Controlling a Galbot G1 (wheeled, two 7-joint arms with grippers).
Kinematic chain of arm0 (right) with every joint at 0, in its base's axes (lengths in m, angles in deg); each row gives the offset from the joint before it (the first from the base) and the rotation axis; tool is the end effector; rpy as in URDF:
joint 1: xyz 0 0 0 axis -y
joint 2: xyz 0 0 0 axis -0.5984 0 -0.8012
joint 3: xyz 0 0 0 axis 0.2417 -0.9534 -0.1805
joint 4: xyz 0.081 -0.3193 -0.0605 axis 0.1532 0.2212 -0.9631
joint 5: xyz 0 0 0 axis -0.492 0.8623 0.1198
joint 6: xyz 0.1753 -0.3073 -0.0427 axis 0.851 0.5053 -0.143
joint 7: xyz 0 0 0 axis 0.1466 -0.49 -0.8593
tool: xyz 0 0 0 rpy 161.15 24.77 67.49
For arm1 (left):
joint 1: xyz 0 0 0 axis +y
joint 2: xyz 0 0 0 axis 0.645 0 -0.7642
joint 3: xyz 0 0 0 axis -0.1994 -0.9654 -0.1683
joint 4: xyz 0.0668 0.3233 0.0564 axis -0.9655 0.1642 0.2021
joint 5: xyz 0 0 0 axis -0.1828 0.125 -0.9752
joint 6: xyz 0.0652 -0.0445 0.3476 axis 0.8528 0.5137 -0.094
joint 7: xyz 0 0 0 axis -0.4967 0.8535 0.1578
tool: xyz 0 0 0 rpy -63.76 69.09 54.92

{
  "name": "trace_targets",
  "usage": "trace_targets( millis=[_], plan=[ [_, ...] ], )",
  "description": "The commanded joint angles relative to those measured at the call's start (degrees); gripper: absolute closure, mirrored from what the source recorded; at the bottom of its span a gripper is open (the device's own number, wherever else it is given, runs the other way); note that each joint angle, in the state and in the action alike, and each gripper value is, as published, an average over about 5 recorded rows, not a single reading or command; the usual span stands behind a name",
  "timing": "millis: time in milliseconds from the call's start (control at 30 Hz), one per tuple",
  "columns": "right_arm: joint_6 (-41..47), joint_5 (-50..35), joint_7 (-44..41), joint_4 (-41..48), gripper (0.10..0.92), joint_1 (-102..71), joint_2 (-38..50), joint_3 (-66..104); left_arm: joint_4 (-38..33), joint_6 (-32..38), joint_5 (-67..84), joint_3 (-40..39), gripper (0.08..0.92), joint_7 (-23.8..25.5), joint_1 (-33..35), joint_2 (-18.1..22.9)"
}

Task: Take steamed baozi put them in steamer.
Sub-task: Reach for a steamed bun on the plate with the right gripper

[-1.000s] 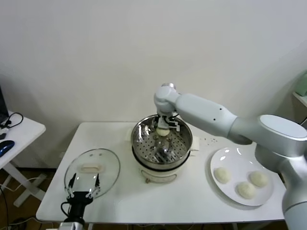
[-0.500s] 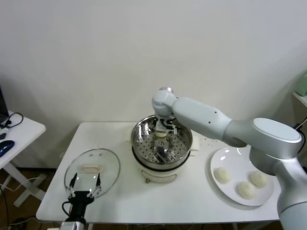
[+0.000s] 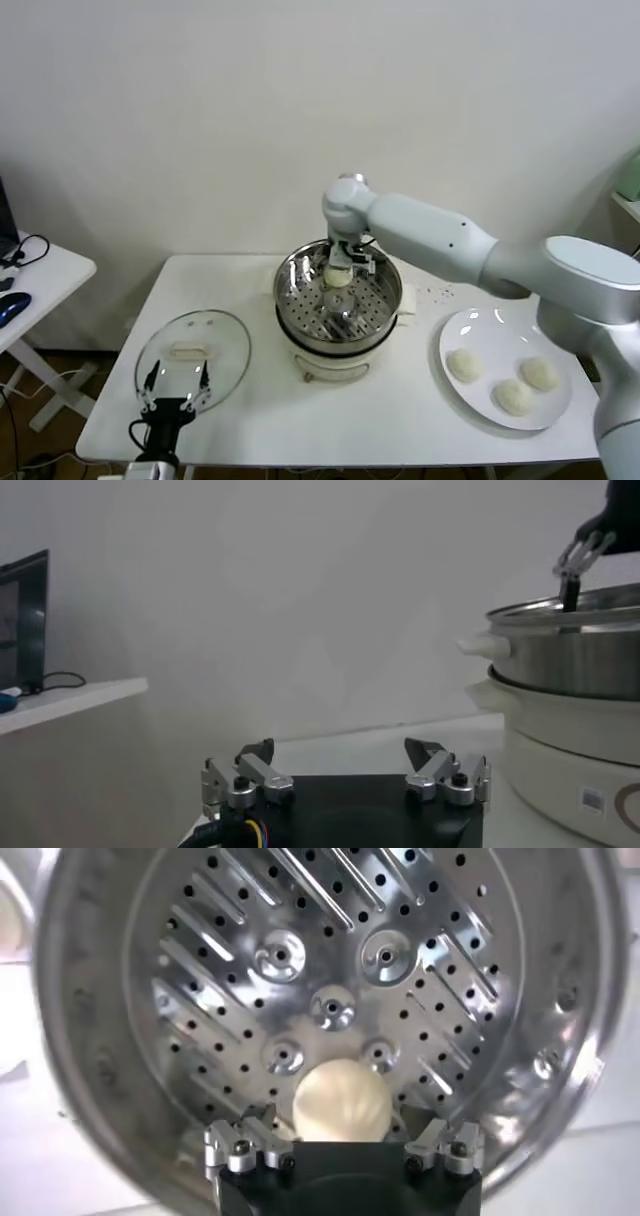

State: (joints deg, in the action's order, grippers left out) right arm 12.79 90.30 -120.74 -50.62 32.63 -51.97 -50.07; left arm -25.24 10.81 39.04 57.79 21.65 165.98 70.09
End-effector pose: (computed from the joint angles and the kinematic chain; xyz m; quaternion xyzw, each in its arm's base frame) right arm 0.5592 0.1382 -0.0570 0.5856 -0.1219 0.7980 0.0733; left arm 0.1486 0.0567 -0.3602 0.0484 -0.9939 -0.0824 0.0557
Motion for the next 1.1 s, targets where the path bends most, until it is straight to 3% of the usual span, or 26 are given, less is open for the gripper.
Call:
trace_targets(
  millis=[33, 167, 333, 667, 1100],
  plan=[
    [13.47, -29.94, -1.68, -8.03, 0.203, 14.61, 14.95, -9.25, 0.07, -0.13, -0.01, -0.27, 0.177, -0.47, -0.49, -0.05],
    [20.75, -43.83, -1.00, -7.06, 0.203, 17.32, 21.93, -13.58, -0.09, -0.02, 0.32, -0.51, 0.177, -1.08, -1.00, -0.18],
    [25.54, -48.25, 0.33, -6.15, 0.203, 14.11, 30.85, -13.68, -0.54, 0.37, 1.03, -0.59, 0.177, -1.15, -0.82, -0.67],
    [27.00, -41.10, 1.53, -7.28, 0.203, -3.63, 42.78, -4.31, -1.32, 0.89, 1.62, -0.14, 0.177, -1.35, 0.20, -0.97],
    [25.91, -33.71, 5.37, -5.94, 0.203, -22.99, 42.36, 6.08, -1.58, 1.63, 1.50, 0.31, 0.177, -1.60, 1.37, -0.64]
  ],
)
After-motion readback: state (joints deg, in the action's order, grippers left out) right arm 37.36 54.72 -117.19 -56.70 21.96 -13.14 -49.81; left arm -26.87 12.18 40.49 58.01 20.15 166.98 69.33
